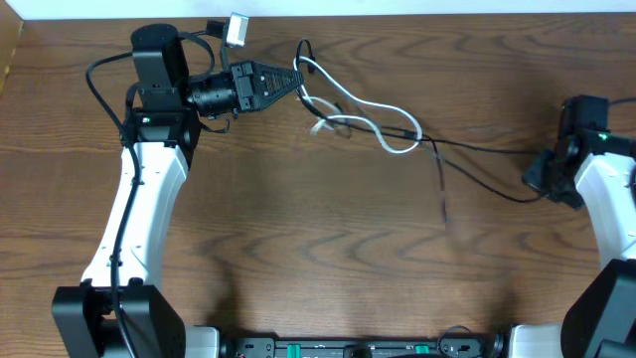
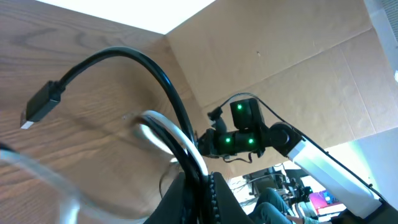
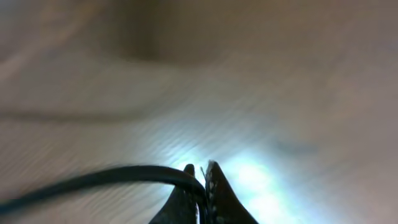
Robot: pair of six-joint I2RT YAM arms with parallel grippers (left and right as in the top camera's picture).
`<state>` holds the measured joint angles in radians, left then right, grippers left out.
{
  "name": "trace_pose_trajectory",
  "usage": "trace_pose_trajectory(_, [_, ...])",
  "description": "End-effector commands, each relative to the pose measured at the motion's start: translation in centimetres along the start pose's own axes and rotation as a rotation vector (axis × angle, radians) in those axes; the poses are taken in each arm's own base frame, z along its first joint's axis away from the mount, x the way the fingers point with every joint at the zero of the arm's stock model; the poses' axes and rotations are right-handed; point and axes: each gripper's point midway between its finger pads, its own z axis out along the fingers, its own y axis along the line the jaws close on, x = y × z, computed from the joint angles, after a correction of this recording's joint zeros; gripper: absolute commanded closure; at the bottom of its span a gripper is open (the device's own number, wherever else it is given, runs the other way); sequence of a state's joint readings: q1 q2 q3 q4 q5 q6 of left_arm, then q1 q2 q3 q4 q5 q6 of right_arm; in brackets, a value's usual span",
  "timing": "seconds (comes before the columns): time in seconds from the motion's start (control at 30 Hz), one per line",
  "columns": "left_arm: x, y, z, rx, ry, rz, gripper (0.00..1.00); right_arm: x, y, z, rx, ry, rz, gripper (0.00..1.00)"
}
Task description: Untangle cables
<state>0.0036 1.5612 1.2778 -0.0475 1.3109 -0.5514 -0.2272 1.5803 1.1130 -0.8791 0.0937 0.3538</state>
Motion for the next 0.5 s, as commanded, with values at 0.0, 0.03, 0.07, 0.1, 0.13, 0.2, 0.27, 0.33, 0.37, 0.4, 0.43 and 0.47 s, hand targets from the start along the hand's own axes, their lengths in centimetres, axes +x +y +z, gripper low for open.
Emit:
trace_pose_trajectory(0.0, [-0.5,-1.4,-0.7,0.011,-0.014,0.041,0.93,2.3,7.5,-1.6,-0.467,0.070,-0.356,0.89])
trace_pose_trajectory(0.03, [-0.5,-1.4,-0.7,0.012,-0.014,0.041,0.93,2.7,8.5,-2.2,-0.540,0.070,-0.395,0.84])
trace_pose_trajectory(0.07, [-0.4,-1.4,-0.7,0.013,-0.012,0.041,0.93,2.8,9.1,-2.6,-0.586,0.069,-0.415,0.81])
trace_pose_trajectory(0.1, [-0.3,-1.5,-0.5,0.015,-0.009,0.042,0.93,2.9,9.4,-2.8,-0.608,0.067,-0.421,0.75])
trace_pose_trajectory(0.13, [-0.3,-1.6,-0.4,0.017,-0.006,0.042,0.93,2.9,9.6,-3.0,-0.620,0.064,-0.421,0.66])
trace_pose_trajectory(0.2, [-0.1,-1.7,-0.1,0.022,0.001,0.044,0.93,2.7,9.7,-3.2,-0.624,0.056,-0.423,0.50])
trace_pose_trajectory(0.27, [0.1,-1.9,0.1,0.026,0.008,0.051,0.92,2.4,9.8,-3.8,-0.628,0.034,-0.431,0.43])
trace_pose_trajectory(0.33, [0.1,-1.9,0.3,0.023,0.008,0.054,0.93,2.1,10.4,-5.0,-0.644,-0.001,-0.451,0.35])
trace_pose_trajectory(0.37, [0.2,-2.0,0.4,0.026,0.010,0.057,0.93,2.0,11.1,-6.0,-0.674,-0.023,-0.468,0.32])
trace_pose_trajectory(0.4, [0.2,-2.1,0.6,0.028,0.013,0.058,0.93,2.0,11.7,-6.8,-0.706,-0.039,-0.483,0.30])
trace_pose_trajectory(0.43, [0.3,-2.2,0.7,0.032,0.015,0.054,0.93,2.1,12.7,-7.9,-0.753,-0.061,-0.506,0.28])
trace_pose_trajectory(0.47, [0.3,-2.4,0.8,0.037,0.018,0.045,0.93,2.4,13.7,-8.9,-0.802,-0.080,-0.532,0.27])
